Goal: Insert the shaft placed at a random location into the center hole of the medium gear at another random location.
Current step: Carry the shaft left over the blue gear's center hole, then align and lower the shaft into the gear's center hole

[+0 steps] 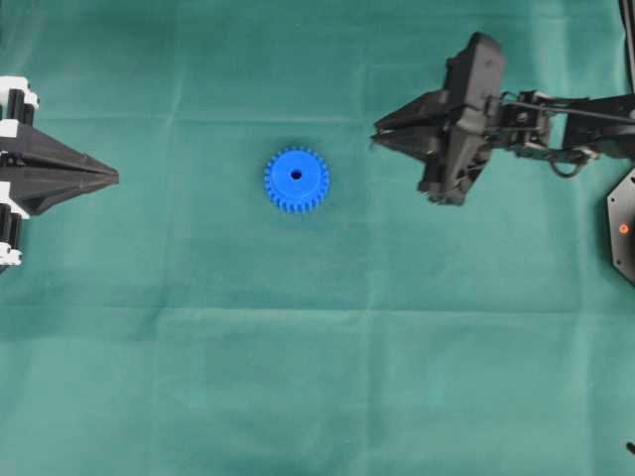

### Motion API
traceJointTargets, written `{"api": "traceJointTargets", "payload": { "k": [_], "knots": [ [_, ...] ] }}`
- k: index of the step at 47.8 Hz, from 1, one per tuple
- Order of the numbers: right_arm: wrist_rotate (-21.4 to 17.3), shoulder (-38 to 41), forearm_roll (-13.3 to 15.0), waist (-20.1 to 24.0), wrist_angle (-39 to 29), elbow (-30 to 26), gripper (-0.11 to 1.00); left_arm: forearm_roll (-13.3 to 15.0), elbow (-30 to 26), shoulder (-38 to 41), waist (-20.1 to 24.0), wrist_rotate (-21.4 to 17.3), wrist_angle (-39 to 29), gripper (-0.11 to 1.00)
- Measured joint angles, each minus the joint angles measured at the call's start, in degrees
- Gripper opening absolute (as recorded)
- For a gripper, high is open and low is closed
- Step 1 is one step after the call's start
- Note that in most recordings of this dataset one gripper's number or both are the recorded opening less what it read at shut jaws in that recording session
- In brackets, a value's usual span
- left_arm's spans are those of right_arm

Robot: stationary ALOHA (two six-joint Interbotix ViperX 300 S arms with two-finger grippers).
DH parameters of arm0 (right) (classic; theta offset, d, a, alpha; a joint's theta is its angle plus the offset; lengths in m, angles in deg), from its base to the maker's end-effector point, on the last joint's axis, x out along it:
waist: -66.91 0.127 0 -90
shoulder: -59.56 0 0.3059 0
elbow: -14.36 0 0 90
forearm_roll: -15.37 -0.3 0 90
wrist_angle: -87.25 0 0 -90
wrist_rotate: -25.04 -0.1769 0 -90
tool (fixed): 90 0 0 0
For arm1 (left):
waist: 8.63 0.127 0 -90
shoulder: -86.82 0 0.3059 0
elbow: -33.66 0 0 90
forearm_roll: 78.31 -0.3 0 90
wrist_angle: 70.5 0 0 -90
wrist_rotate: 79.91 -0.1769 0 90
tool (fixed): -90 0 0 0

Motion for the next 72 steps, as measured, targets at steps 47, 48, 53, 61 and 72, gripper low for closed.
{"api": "traceJointTargets", "payload": {
  "k": [47, 48, 53, 61, 72],
  "knots": [
    [0.0, 12.7, -0.1, 4.3, -2.4, -15.8, 0.13, 0.0, 0.0, -0.1, 0.0, 0.9, 0.0, 0.00],
    [0.0, 12.7, 0.0, 4.3, -2.4, -15.9, 0.13, 0.0, 0.1, 0.0, 0.1, 0.9, 0.0, 0.00],
    [0.0, 12.6, -0.1, 4.3, -2.4, -15.9, 0.13, -0.1, 0.0, 0.0, 0.0, 0.9, 0.0, 0.00],
    [-0.1, 13.2, -0.1, 4.3, -2.5, -15.9, 0.13, -0.1, 0.0, -0.1, 0.1, 0.9, 0.0, 0.00],
    [-0.1, 16.0, -0.4, 4.4, -2.3, -16.3, 0.13, -0.1, 0.0, -0.1, 0.0, 0.9, 0.0, 0.00]
  ]
}}
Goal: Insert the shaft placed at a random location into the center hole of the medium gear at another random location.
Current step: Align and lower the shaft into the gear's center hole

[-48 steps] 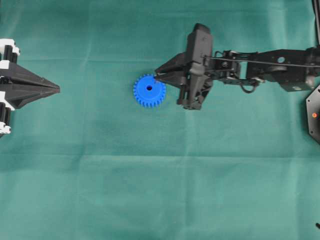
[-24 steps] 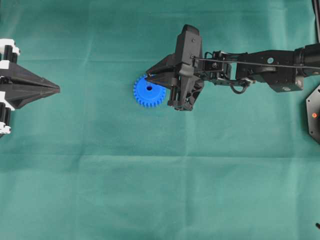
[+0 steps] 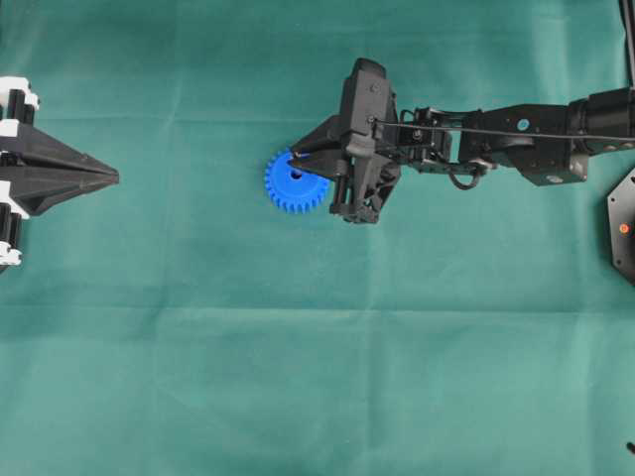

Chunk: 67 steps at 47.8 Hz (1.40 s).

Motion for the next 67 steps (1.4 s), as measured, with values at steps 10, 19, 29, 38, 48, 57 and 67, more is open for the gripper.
{"api": "traceJointTargets", "payload": {
  "k": [10, 19, 29, 38, 48, 57, 67],
  "knots": [
    [0.0, 0.5, -0.4, 0.0, 0.4, -0.4, 0.13, 0.0, 0.0, 0.1, 0.0, 0.0, 0.0, 0.00],
    [0.0, 0.3, -0.4, 0.0, 0.4, -0.4, 0.13, 0.0, 0.0, 0.1, 0.1, 0.0, 0.0, 0.00],
    [0.0, -1.2, -0.4, 0.0, 0.0, -0.4, 0.13, 0.0, 0.0, 0.1, 0.1, 0.0, 0.0, 0.00],
    [0.1, -2.2, -0.3, 0.0, -0.4, -0.4, 0.13, 0.0, 0.1, 0.0, 0.1, 0.1, 0.0, 0.00],
    [0.0, -2.2, -0.4, 0.6, -0.4, -0.4, 0.13, 0.0, 0.0, 0.1, 0.0, 0.1, 0.0, 0.00],
    [0.0, -0.7, -0.4, 0.7, -0.4, -0.4, 0.13, 0.1, 0.0, 0.1, 0.0, 0.1, -0.1, 0.00],
    [0.0, 1.1, -1.4, 0.7, 0.8, -0.5, 0.13, 0.0, 0.0, 0.0, 0.0, 0.1, 0.0, 0.00]
  ]
}}
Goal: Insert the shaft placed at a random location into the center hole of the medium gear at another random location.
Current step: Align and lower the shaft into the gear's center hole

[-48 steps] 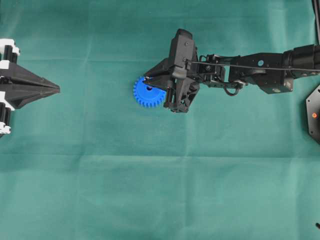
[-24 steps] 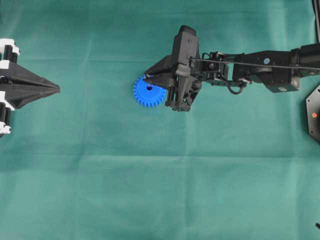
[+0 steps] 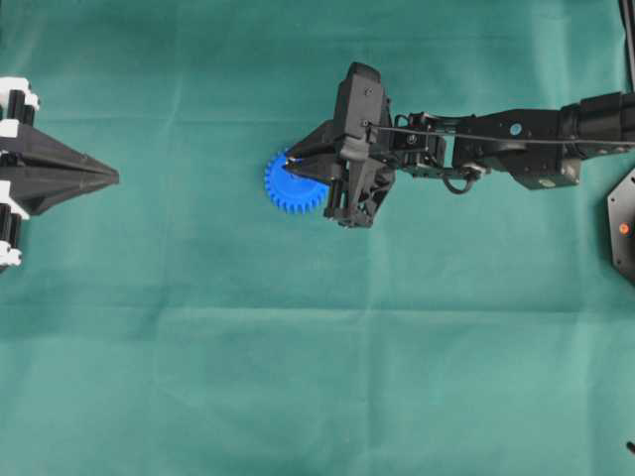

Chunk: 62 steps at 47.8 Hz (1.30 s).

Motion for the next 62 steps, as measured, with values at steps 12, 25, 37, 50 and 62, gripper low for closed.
{"api": "traceJointTargets", "payload": {
  "k": [12, 25, 37, 50, 62],
  "knots": [
    [0.0, 0.4, -0.2, 0.1, 0.1, 0.0, 0.13, 0.1, 0.0, 0.0, 0.1, -0.1, 0.0, 0.00],
    [0.0, 0.4, -0.3, 0.1, 0.0, 0.0, 0.13, 0.1, 0.0, 0.1, 0.1, 0.0, 0.0, 0.00],
    [0.0, 2.5, -0.2, 0.4, 0.1, 0.0, 0.13, 0.1, 0.0, 0.0, 0.0, 0.0, -0.1, 0.00],
    [0.0, 3.1, -0.3, 0.6, 0.1, 0.0, 0.13, 0.0, 0.0, 0.1, 0.0, -0.1, -0.1, 0.00],
    [0.0, 3.9, -0.3, 0.6, 0.4, 0.0, 0.13, 0.0, 0.0, 0.1, 0.1, 0.0, -0.1, 0.00]
  ]
}}
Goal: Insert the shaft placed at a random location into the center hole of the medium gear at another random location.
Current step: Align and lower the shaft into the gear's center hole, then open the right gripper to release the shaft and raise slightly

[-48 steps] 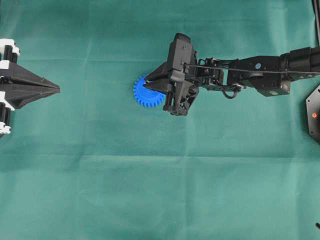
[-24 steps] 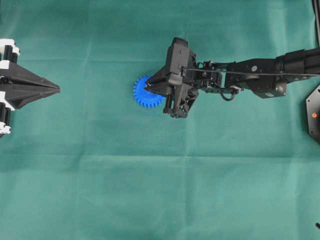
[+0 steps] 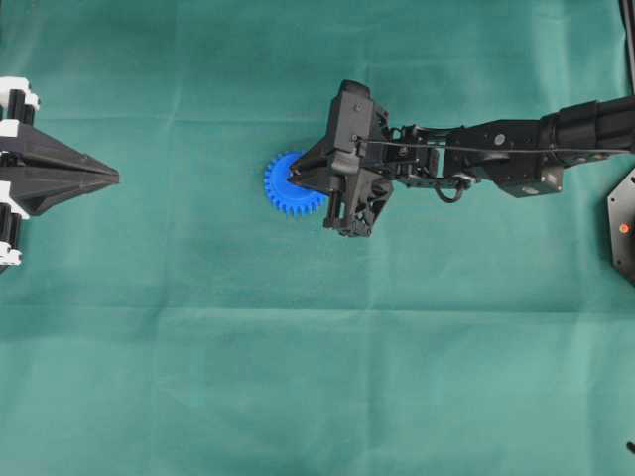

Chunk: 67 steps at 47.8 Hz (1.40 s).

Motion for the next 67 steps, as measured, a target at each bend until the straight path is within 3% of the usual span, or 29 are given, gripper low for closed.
{"api": "traceJointTargets", "payload": {
  "k": [36, 39, 47, 50, 67],
  "knots": [
    [0.1, 0.7, 0.0, 0.0, 0.4, -0.6, 0.15, 0.0, 0.0, -0.1, -0.1, 0.0, -0.1, 0.00],
    [0.0, 0.7, 0.0, 0.0, 0.4, -0.6, 0.23, 0.0, 0.0, 0.0, -0.1, 0.0, -0.2, 0.00],
    [0.0, 0.7, -0.1, 0.5, 0.4, -0.6, 0.67, 0.1, 0.0, 0.0, -0.1, 0.0, -0.2, 0.00],
    [0.0, 0.6, 0.0, 0.8, 0.4, -0.6, 0.77, 0.0, 0.1, -0.1, -0.1, -0.1, -0.2, 0.00],
    [0.0, -4.5, -0.1, 0.4, -1.1, 0.8, 0.73, 0.0, 0.0, 0.0, -0.1, 0.0, -0.2, 0.00]
  ]
}}
